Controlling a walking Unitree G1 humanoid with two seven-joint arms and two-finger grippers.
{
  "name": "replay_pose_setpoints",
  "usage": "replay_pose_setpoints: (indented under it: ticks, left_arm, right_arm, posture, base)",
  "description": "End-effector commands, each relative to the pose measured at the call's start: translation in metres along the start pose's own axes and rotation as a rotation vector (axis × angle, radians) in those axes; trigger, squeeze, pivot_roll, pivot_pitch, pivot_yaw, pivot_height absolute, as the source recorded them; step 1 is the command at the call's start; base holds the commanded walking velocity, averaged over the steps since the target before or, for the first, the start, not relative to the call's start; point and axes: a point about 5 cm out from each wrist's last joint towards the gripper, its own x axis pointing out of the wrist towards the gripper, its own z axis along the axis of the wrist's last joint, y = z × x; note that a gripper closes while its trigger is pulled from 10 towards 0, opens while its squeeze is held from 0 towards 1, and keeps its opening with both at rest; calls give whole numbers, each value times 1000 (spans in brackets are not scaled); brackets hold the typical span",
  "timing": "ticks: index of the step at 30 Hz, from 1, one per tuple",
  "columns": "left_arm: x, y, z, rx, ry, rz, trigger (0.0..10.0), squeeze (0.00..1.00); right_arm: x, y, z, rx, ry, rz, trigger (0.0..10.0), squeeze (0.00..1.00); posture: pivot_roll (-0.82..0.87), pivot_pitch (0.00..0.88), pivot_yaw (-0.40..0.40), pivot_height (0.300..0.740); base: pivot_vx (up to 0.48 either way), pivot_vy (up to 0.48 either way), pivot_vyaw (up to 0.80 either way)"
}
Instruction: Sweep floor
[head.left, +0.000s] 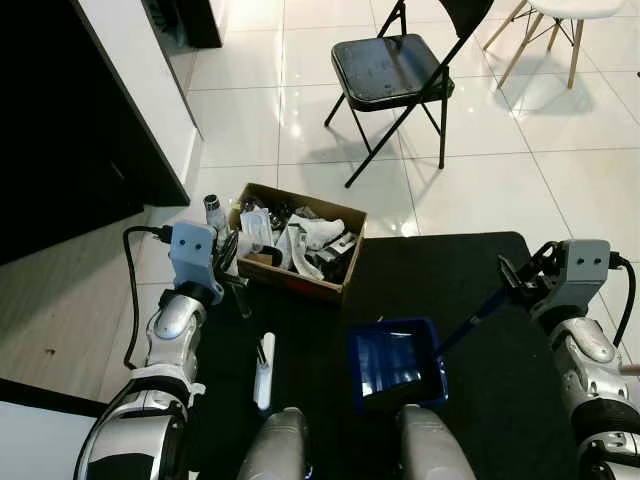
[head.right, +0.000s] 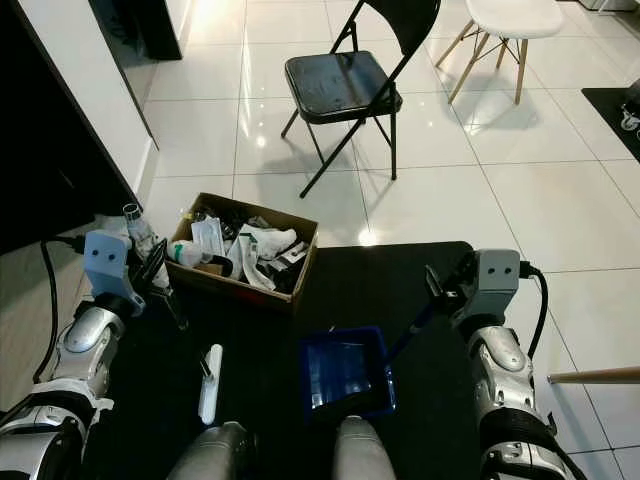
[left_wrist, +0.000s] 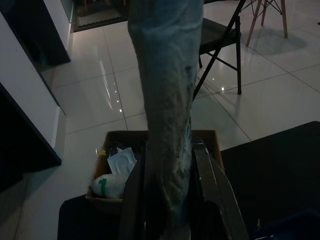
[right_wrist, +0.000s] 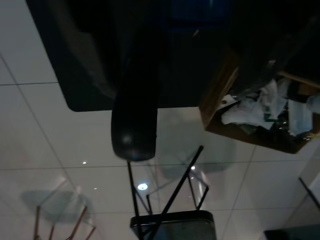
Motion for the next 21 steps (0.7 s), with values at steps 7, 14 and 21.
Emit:
replay_pose_setpoints:
  ticks: [7, 14, 21]
  left_arm:
    - [-2, 0, 1, 15, -11, -10, 10000, 0]
    - [-5, 0, -2, 16, -1, -12, 10000, 0]
    - [-11, -4, -10, 22, 24, -23, 10000, 0]
  right_arm:
    - [1, -4, 9, -27, -60, -30, 10000, 0]
    - [6, -4, 27, 43, -162, -35, 10000, 0]
    - [12, 32, 30, 89, -203, 167, 10000, 0]
  posture:
    - [-6, 65, 25, 740]
    - [-10, 63, 26, 740]
    - [-10, 57, 22, 740]
  base:
    - [0, 0, 0]
    - [0, 0, 0]
    - [0, 0, 0]
